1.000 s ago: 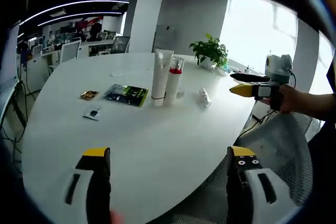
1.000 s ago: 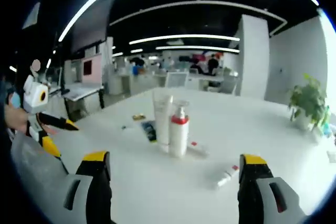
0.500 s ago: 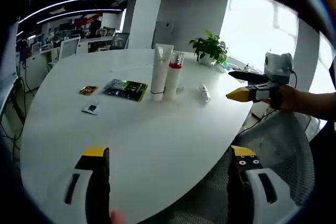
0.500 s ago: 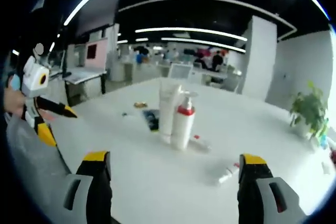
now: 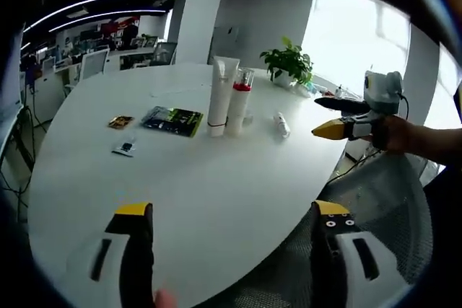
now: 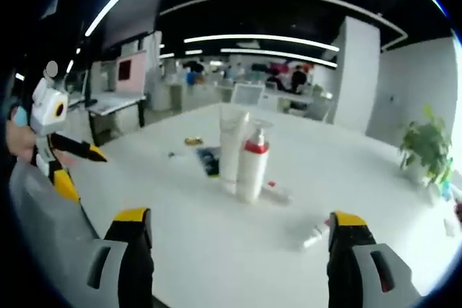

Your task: Arrange the skincare products in the storage area until every visible bottle or jar stands upright without overlapping.

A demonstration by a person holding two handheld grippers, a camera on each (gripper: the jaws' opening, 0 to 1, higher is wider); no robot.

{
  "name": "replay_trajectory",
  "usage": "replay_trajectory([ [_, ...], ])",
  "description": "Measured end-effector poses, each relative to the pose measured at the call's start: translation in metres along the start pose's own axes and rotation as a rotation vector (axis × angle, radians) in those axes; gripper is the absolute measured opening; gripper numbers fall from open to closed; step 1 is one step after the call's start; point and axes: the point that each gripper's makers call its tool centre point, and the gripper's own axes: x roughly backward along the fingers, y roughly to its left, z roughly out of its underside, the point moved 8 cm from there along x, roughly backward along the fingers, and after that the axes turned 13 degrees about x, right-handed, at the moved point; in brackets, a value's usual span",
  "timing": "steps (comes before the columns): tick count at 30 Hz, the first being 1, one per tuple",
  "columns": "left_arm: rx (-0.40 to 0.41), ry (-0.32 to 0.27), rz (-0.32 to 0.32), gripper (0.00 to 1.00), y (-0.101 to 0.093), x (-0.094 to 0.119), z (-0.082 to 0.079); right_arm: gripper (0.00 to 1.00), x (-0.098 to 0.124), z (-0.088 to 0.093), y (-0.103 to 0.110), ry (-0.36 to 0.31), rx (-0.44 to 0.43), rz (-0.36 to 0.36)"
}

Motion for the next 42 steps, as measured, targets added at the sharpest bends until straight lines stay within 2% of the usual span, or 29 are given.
replay_trajectory([
  [4, -0.015, 0.002, 0.004, 0.84, -0.004, 0.0, 0.001, 0.99, 0.001, 0.001, -0.001, -0.01, -0.024, -0.008],
  [6, -0.033, -0.005, -0.009, 0.84, -0.004, 0.001, 0.0, 0.99, -0.001, 0.004, 0.001, 0.006, -0.034, -0.026],
  [14, 0.003, 0.013, -0.045, 0.83, 0.006, 0.001, 0.003, 0.99, -0.004, 0.005, 0.009, 0.037, -0.013, -0.074],
  [16, 0.003, 0.019, -0.055, 0.82, 0.008, 0.0, 0.003, 0.99, -0.004, 0.007, 0.007, 0.042, -0.032, -0.084],
  [19, -0.015, 0.018, -0.081, 0.82, 0.01, 0.001, 0.003, 0.99, -0.005, 0.013, 0.003, 0.05, -0.14, -0.105],
  [22, -0.02, 0.031, -0.108, 0.79, 0.013, 0.003, 0.004, 0.98, -0.01, 0.022, -0.004, 0.093, -0.157, -0.131],
  [27, -0.001, 0.008, -0.163, 0.79, 0.017, 0.01, 0.0, 0.96, -0.017, 0.031, -0.015, 0.138, -0.079, -0.18],
  [33, -0.02, -0.012, -0.233, 0.79, 0.006, 0.028, -0.002, 0.95, -0.028, 0.035, -0.034, 0.151, -0.073, -0.183],
  [38, -0.007, -0.081, -0.288, 0.81, 0.008, 0.035, -0.008, 0.94, -0.044, 0.036, -0.053, 0.169, -0.033, -0.187],
  [40, 0.001, -0.074, -0.298, 0.83, 0.009, 0.033, -0.006, 0.94, -0.05, 0.036, -0.059, 0.173, 0.017, -0.195],
  [42, -0.019, -0.035, -0.314, 0.83, 0.01, 0.029, -0.002, 0.94, -0.056, 0.039, -0.067, 0.2, 0.087, -0.213],
])
